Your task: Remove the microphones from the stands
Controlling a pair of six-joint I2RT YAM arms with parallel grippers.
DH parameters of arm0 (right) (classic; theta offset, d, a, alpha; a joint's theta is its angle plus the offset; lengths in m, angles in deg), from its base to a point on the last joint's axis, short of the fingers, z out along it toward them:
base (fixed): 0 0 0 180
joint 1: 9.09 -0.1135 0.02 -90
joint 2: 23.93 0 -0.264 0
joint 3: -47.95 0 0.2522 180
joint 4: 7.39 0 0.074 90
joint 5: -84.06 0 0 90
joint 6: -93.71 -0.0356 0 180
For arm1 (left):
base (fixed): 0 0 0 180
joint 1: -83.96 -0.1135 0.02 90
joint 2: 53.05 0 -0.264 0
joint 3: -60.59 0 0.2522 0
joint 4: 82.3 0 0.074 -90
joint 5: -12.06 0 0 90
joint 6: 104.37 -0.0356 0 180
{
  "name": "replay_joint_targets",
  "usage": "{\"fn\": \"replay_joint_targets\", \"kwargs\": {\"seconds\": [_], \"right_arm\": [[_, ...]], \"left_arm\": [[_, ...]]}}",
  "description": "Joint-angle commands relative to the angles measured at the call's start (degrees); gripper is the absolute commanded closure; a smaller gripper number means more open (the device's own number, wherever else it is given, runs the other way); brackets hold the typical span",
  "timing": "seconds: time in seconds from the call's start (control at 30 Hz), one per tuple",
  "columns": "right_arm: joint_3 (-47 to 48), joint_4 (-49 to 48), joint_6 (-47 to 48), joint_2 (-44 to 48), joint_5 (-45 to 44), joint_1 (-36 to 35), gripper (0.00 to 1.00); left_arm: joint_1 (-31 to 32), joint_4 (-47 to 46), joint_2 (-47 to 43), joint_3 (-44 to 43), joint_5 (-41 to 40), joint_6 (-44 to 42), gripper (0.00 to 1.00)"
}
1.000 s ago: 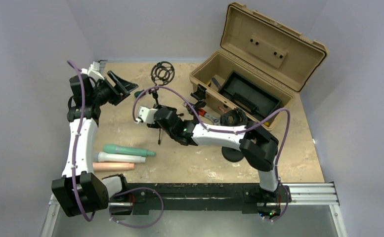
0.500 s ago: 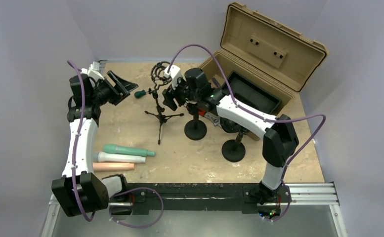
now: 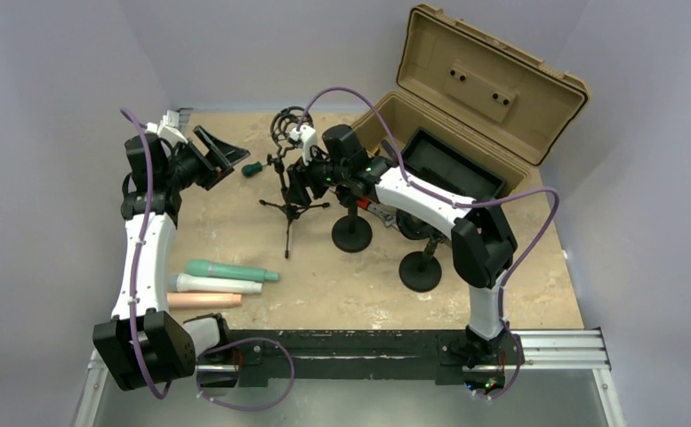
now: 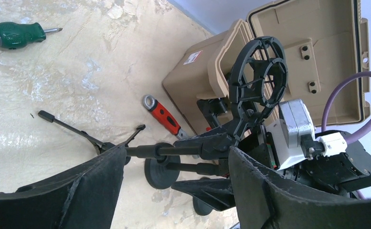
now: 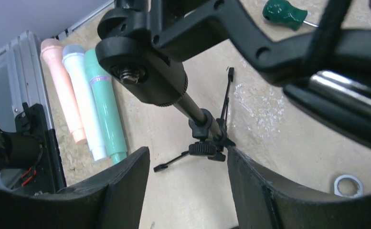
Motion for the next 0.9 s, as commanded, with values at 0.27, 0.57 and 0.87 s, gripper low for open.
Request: {"fn": "replay_joint_targets", "kwargs": {"seconds": [0.27,0.57,0.87], "right_arm": [[0.5,-1.05,-1.11,2.16,-5.87,-0.91,0.54],[-3.58,-5.31,-0.27,4.12,-14.98,-4.66,0.51],[-4.55,-5.65,1.66,4.41,-19.47,-6.54,0.55]], "left_arm": [[-0.41,-2.51,-1.15,0.0,1.47,0.66,0.23],[-0.48,-2.82,-1.23,0.18,1.47,0.85,0.23],[-0.49,-2.77,-1.35,0.18,1.47,0.92,0.23]]}}
